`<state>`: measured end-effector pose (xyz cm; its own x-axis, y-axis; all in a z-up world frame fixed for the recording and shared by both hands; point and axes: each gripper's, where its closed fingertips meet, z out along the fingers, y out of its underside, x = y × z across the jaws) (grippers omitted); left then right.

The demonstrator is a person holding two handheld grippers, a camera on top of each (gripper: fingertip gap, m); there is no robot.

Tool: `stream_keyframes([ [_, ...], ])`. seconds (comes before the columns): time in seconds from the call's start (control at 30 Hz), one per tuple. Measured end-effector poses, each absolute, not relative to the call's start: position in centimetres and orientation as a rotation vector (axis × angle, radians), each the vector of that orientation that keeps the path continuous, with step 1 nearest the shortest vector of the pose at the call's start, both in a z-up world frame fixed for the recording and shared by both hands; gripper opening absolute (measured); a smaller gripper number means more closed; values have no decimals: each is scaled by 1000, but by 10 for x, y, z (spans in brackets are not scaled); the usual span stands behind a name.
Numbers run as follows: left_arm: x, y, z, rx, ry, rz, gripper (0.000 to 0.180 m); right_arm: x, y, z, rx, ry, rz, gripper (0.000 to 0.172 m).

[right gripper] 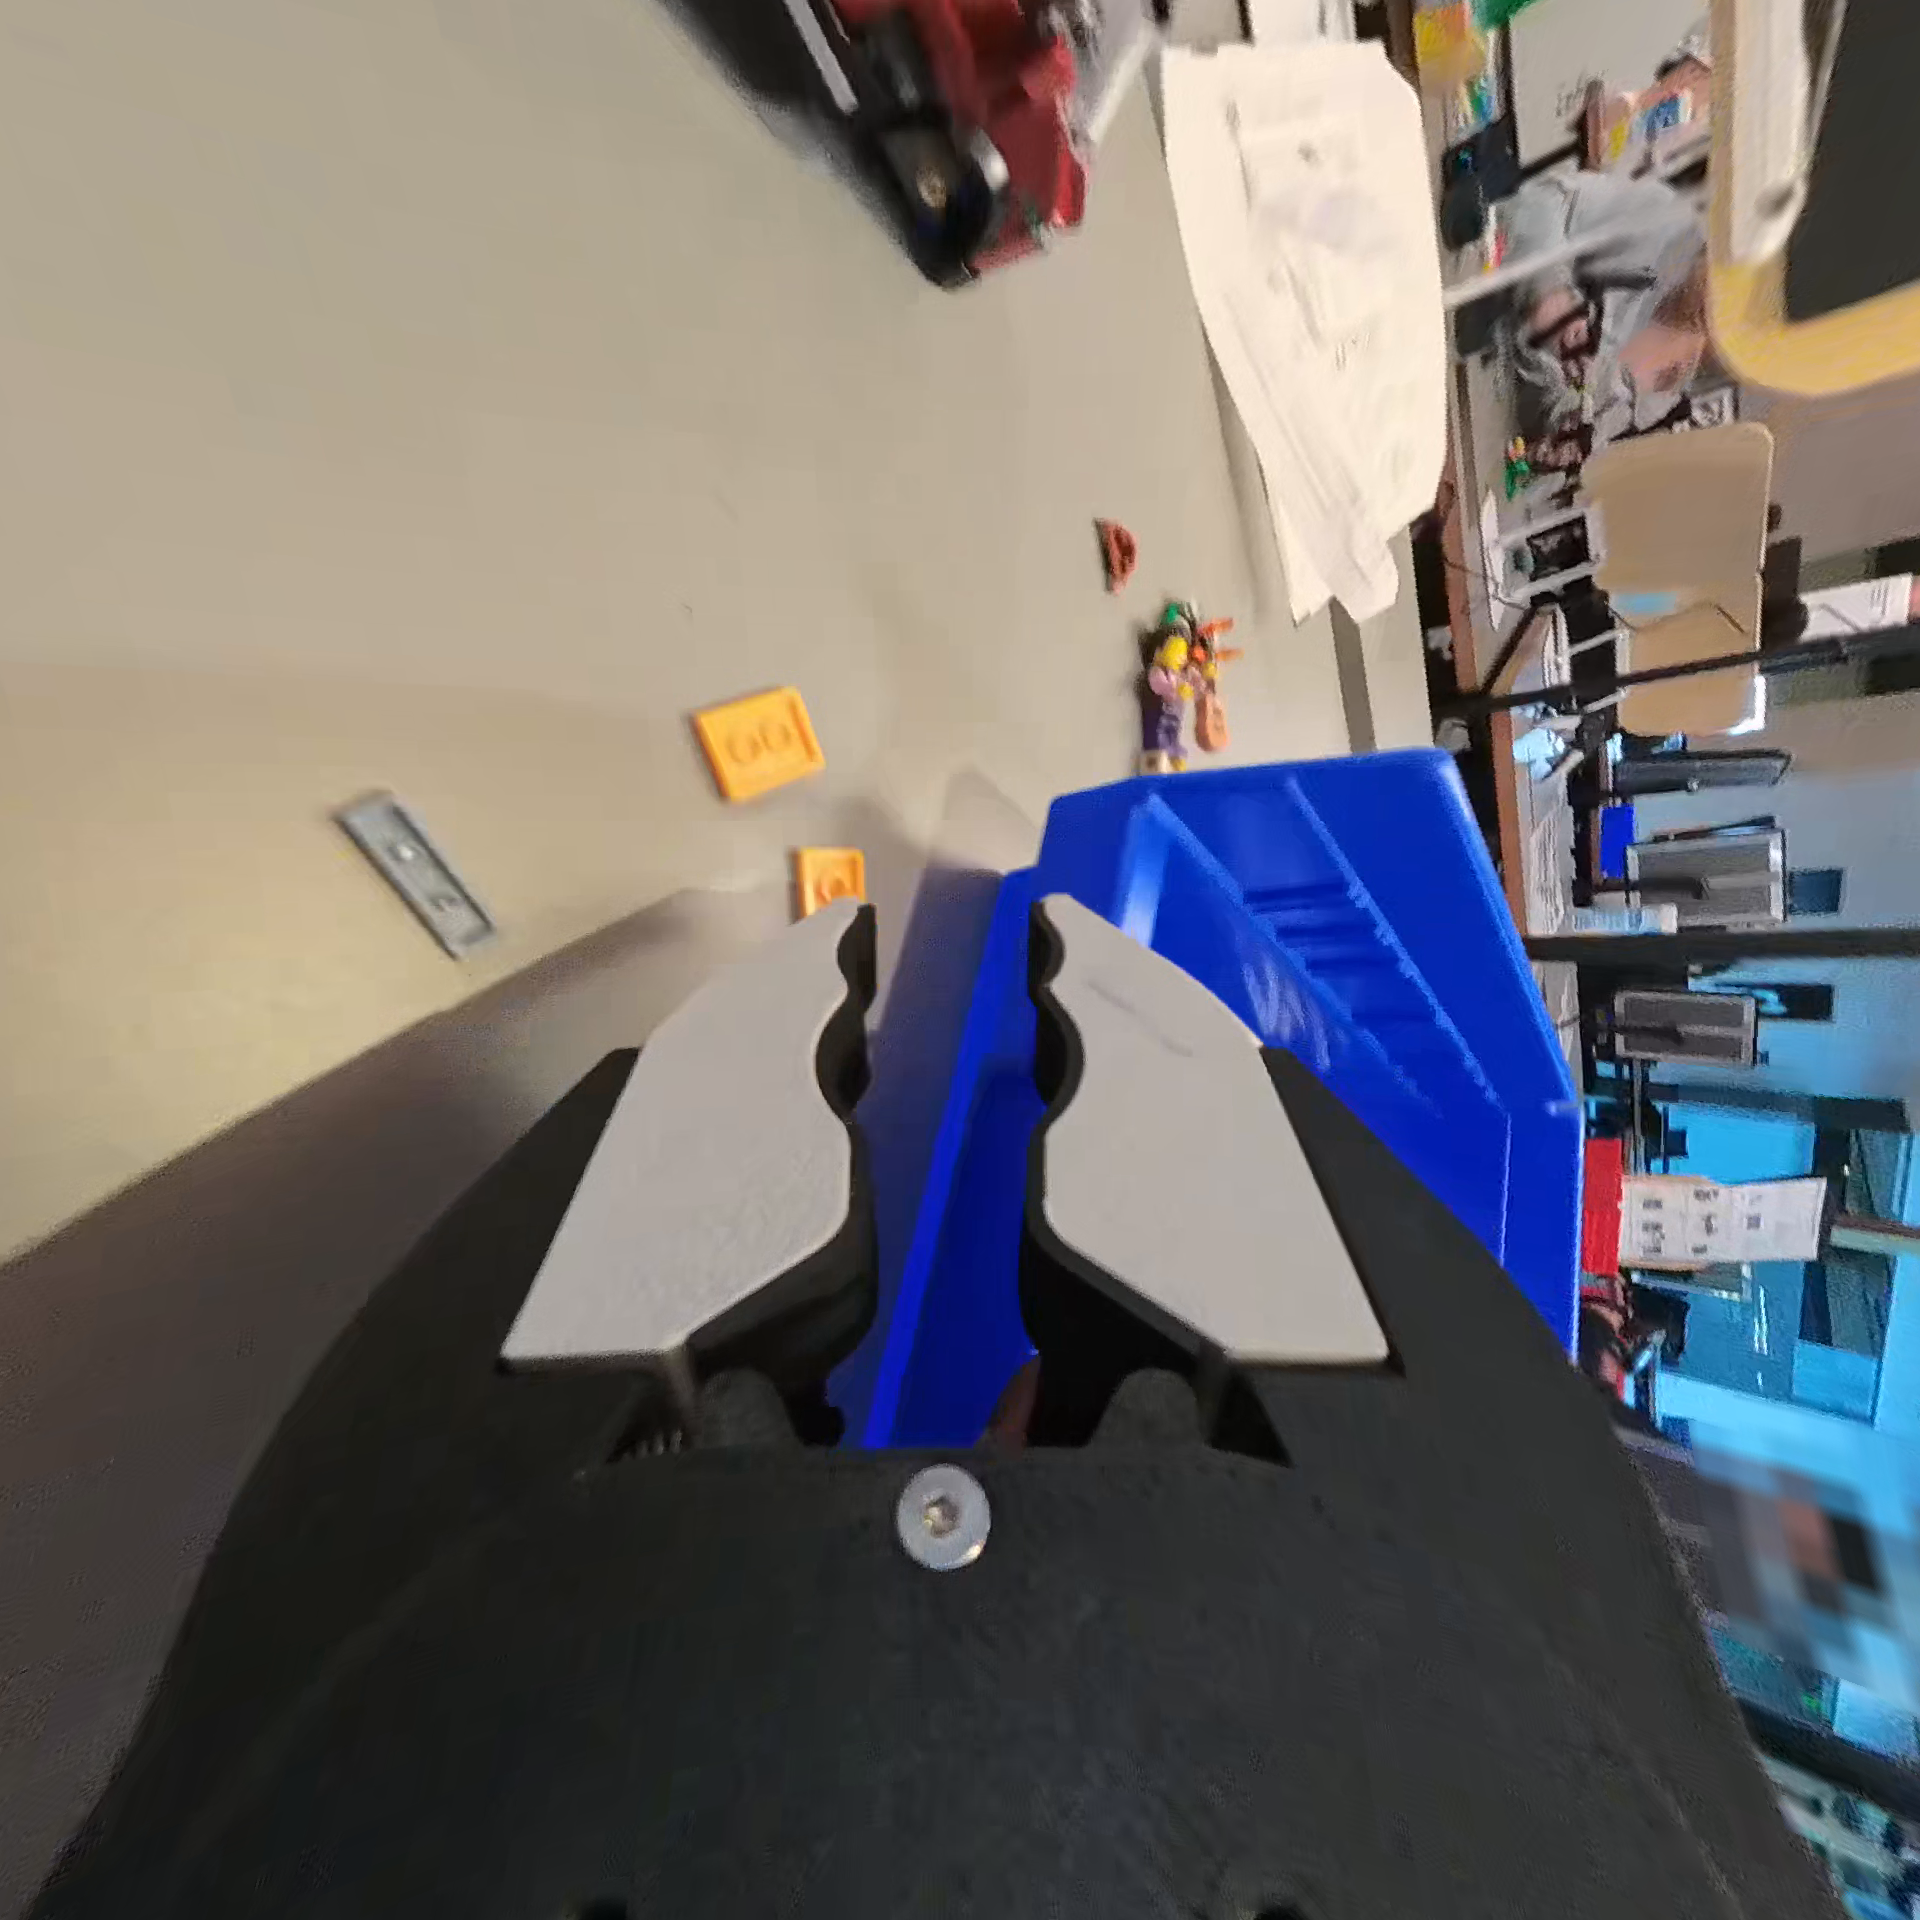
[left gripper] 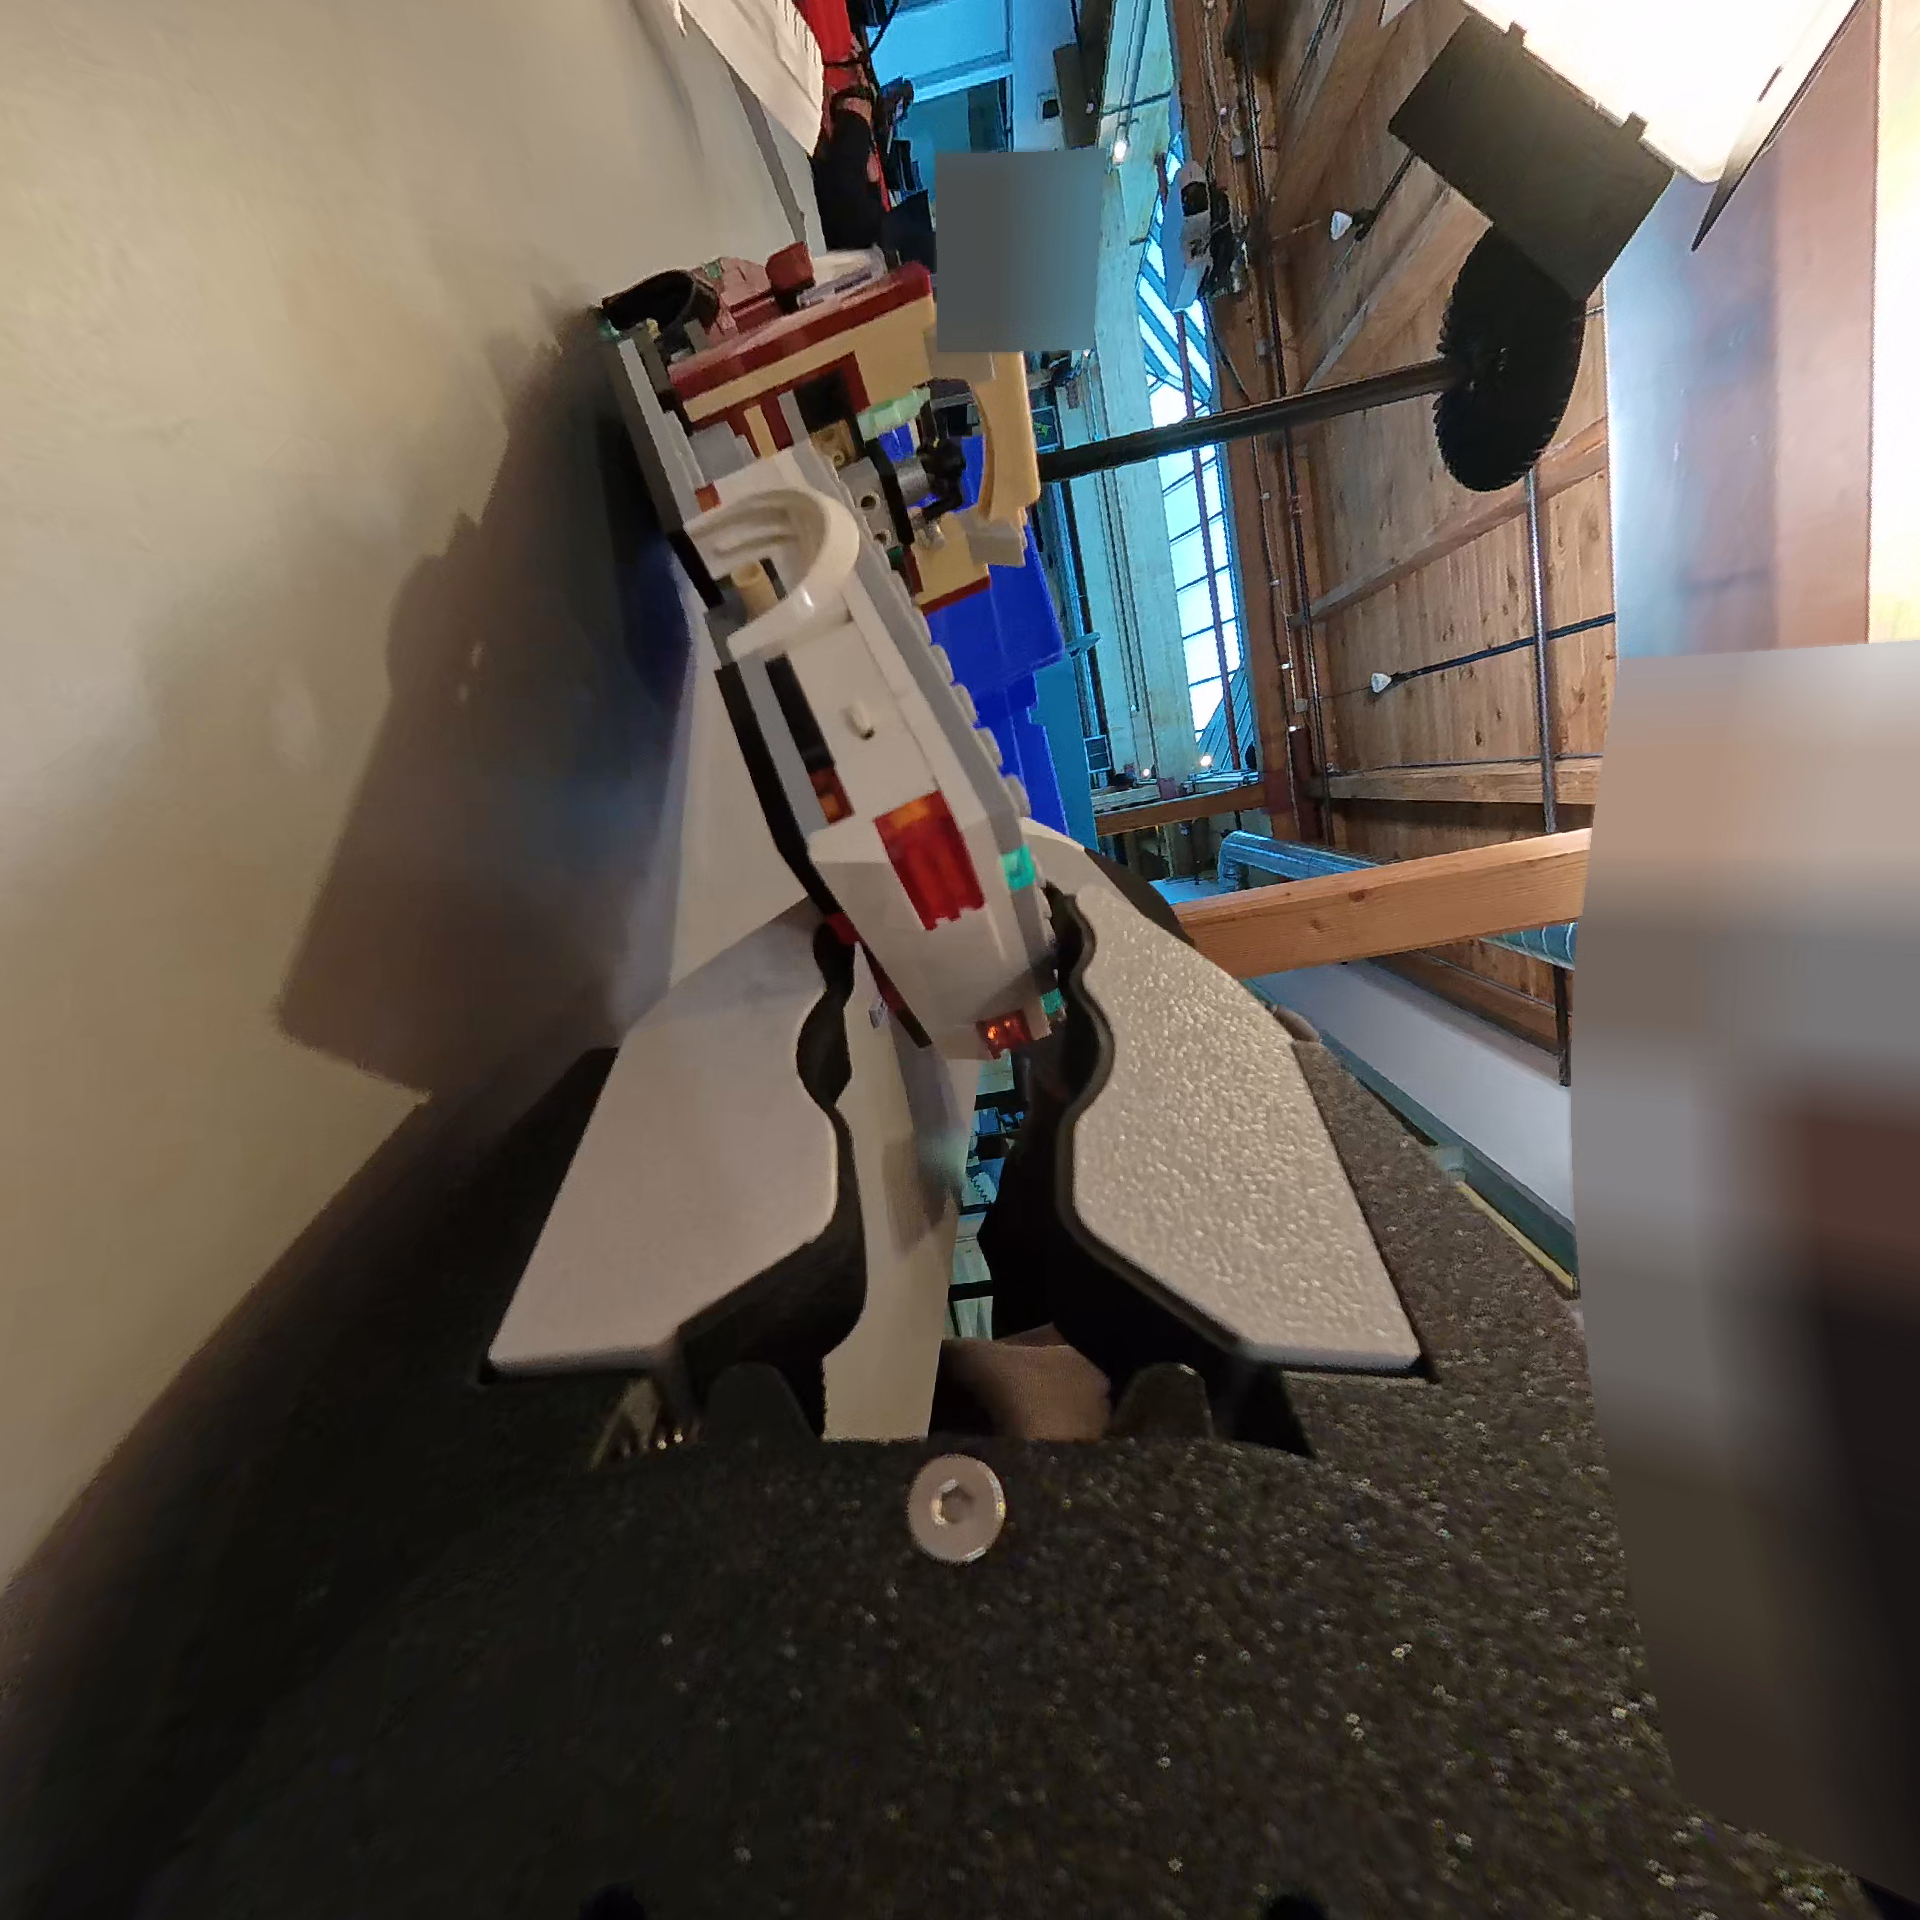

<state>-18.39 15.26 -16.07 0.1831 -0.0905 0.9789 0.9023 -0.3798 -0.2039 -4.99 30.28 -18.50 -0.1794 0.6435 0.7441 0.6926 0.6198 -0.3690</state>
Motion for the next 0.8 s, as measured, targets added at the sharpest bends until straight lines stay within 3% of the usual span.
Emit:
stream_keyframes([
  [0.23,-176,145,-161,-1539,-811,-1343,38,-21,348,-179,-1193,-1819,-39,28],
  [0.47,-165,132,-159,-1517,-818,-1348,38,-40,290,-189,-1360,-2018,461,23],
  [0.8,-163,122,-156,-1496,-804,-1329,39,-53,312,-214,-1465,-2188,338,30],
])
